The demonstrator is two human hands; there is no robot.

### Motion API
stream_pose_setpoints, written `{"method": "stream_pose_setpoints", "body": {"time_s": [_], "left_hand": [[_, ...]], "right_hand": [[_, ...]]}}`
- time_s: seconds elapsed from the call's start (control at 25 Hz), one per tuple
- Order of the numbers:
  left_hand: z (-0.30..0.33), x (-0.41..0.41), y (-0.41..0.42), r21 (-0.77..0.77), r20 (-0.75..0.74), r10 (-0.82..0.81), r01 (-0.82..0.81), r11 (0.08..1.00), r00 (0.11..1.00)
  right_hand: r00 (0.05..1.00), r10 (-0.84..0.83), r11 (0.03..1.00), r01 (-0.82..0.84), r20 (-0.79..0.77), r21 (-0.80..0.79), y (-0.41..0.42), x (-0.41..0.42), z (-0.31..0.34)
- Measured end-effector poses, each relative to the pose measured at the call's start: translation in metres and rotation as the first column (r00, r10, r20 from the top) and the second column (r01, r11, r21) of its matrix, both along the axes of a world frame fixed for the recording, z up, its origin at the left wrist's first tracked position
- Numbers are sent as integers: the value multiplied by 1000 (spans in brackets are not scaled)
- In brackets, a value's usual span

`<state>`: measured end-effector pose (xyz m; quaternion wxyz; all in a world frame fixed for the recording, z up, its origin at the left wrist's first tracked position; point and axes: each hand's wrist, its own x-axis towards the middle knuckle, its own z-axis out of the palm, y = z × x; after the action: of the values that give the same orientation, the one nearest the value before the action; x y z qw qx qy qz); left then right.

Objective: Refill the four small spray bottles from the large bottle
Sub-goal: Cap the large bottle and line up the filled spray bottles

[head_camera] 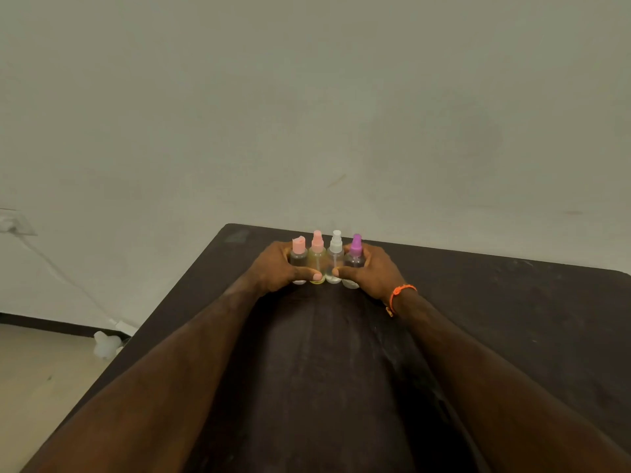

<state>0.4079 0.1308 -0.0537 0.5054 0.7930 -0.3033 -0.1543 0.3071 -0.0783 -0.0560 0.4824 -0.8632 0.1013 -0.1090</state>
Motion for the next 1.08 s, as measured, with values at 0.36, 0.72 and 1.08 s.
{"method": "stream_pose_setpoints", "body": {"time_s": [0.36,0.72,1.08], "left_hand": [[-2,40,-16,-2,31,-66,66,998,997],[2,-23,27,343,180,159,-213,915,971],[37,-197,57,615,583,-143,-319,721,800]], "right_hand": [[998,32,998,-35,58,49,-19,40,-9],[998,-49,993,53,-41,107,-13,-31,20],[966,-257,855,206,-42,-476,51,-180,45]]}}
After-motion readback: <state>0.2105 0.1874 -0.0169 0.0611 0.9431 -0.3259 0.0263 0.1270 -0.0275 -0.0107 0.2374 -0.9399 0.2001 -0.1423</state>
